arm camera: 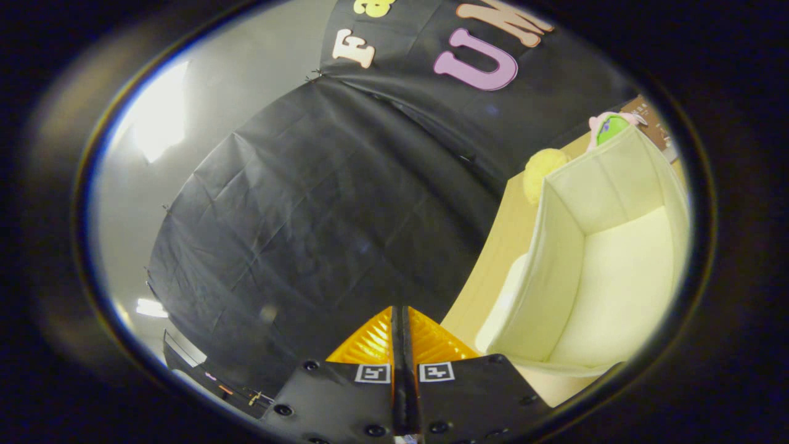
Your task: Open the storage box then place both shoes into the box .Put the left shoe in first, then the right shoe, with the right side of both shoes facing outward in a uniform manner.
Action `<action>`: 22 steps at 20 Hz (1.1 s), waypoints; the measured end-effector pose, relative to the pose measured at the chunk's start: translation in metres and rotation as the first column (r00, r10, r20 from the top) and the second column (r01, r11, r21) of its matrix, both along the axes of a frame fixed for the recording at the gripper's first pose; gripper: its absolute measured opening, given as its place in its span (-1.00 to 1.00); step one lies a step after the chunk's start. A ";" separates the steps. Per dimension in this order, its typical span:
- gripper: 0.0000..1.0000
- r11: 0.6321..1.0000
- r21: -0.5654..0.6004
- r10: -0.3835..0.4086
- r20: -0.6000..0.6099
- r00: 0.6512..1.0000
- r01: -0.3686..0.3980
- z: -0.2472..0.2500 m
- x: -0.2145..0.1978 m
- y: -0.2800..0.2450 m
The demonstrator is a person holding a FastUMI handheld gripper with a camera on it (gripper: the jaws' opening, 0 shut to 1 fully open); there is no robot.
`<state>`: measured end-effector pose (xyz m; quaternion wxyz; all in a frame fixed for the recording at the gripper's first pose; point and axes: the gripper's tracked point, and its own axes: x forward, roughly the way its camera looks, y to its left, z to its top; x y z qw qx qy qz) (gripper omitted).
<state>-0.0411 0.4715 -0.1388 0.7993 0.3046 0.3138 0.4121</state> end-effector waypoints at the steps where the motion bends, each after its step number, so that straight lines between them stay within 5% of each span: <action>1: -0.94 1.000 -0.014 -0.015 0.005 1.000 0.015 0.001 0.002 -0.008; 11: -0.94 0.948 -0.179 -0.235 0.159 0.959 0.262 0.031 0.043 -0.132; 20: -0.37 0.841 -0.446 -0.288 0.114 0.951 0.308 -0.026 0.042 -0.260; 22: -0.02 0.825 -0.497 -0.265 0.084 0.961 0.271 -0.044 0.033 -0.276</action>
